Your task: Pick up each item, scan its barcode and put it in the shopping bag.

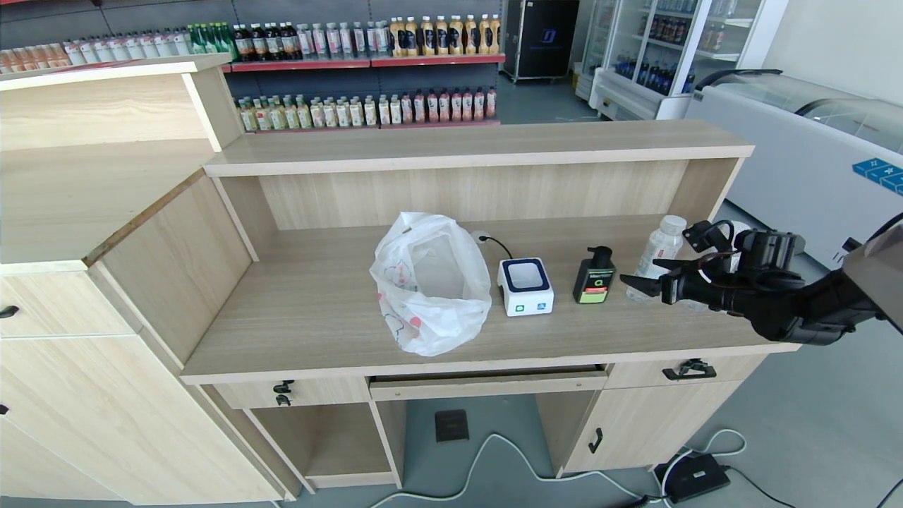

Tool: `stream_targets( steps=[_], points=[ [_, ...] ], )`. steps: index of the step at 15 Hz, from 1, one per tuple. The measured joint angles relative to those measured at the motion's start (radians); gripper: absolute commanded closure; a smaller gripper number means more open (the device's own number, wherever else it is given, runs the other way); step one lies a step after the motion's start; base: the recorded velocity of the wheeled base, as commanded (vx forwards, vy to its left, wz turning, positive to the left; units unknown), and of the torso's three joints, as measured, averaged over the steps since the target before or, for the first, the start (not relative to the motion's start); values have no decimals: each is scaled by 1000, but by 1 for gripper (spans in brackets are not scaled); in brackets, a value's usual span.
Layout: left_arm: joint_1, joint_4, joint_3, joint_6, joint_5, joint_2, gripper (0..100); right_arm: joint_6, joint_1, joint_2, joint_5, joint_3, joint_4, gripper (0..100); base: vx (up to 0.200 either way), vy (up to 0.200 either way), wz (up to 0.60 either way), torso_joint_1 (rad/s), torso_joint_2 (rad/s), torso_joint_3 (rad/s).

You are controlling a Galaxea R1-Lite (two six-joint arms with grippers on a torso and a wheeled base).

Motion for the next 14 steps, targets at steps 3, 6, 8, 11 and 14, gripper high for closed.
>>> stream_targets(
  steps=[3,6,8,11,14],
  points=[
    [0,0,0,0,0,0,0,1,14,14,1,-12,-3,0,0,0,0,0,0,0],
    [0,0,0,0,0,0,0,3,45,41,1,-22,-32,0,0,0,0,0,0,0],
    [1,0,0,0,0,0,0,5,60,61,1,-40,-40,0,0,0,0,0,0,0],
    [0,0,0,0,0,0,0,8,67,102,1,-106,-38,0,0,0,0,0,0,0],
    [0,0,0,0,0,0,0,17,73,145,1,-161,-33,0,0,0,0,0,0,0]
  ],
)
